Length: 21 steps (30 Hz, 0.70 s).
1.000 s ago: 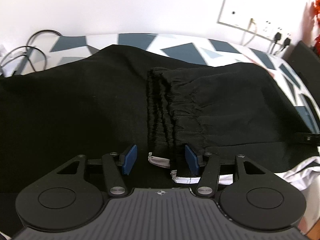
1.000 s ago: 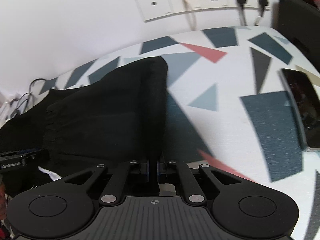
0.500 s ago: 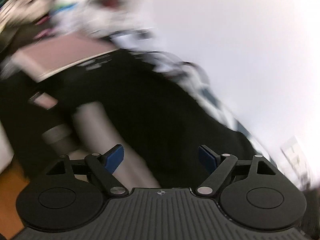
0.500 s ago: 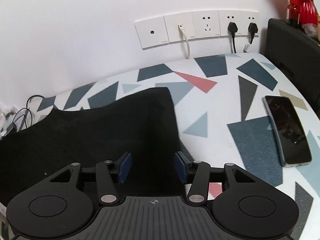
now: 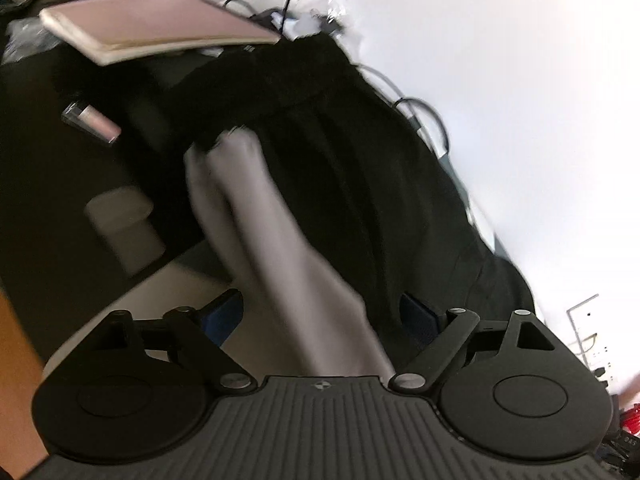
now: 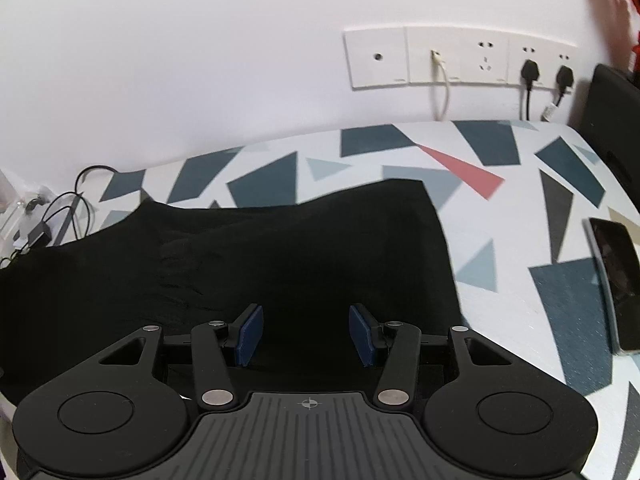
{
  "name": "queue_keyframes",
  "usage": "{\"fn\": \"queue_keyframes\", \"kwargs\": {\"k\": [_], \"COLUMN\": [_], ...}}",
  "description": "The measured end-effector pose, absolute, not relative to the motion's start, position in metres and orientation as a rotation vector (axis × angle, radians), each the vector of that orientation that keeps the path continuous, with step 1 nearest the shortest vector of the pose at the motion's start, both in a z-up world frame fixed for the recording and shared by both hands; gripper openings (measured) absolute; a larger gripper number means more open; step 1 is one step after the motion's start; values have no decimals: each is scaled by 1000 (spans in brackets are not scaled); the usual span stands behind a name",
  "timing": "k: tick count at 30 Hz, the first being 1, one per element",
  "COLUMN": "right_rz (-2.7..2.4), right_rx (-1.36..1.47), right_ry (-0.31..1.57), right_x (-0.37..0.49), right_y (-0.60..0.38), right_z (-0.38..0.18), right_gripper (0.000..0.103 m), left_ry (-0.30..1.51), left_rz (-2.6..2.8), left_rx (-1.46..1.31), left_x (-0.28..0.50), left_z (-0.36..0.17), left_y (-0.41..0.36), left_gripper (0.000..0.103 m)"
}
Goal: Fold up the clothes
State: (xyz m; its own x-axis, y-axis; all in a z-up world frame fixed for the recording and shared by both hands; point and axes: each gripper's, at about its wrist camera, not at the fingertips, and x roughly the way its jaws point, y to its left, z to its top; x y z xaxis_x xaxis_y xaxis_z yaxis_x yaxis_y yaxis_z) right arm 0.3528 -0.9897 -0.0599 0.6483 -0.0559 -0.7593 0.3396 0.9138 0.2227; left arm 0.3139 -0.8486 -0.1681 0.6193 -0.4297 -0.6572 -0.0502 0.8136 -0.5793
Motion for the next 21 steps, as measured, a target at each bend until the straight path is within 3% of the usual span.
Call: {"fn": "queue_keyframes", "kwargs": {"k": [7, 8, 10, 11, 12, 14, 21], "right_rz": [-218, -216, -203, -191, -178, -126, 57], "right_rx": [363, 366, 364, 351, 332, 266, 52], "right_ry": [837, 836, 830, 830, 831, 831, 868], "right_x": [357, 357, 357, 358, 360, 363, 384], "right_y": [-982, -981, -979, -976, -970, -952, -881], "right_z": [-57, -57, -59, -61, -63, -69, -108], "right_gripper": [45, 45, 45, 45, 48, 54, 55], "left_ry": [813, 810, 803, 810, 819, 823, 745], "left_rz": [-210, -201, -155, -147, -152, -156, -207], "left_rx": [-604, -596, -557, -546, -556, -587, -531], "left_x": [341, 344, 344, 346, 347, 350, 336], "left_z": [-162, -160, -156, -155, -155, -157, -125], "left_y": [-860, -864, -868, -868, -862, -853, -858], "left_gripper": [87, 83, 54, 29, 23, 17, 11]}}
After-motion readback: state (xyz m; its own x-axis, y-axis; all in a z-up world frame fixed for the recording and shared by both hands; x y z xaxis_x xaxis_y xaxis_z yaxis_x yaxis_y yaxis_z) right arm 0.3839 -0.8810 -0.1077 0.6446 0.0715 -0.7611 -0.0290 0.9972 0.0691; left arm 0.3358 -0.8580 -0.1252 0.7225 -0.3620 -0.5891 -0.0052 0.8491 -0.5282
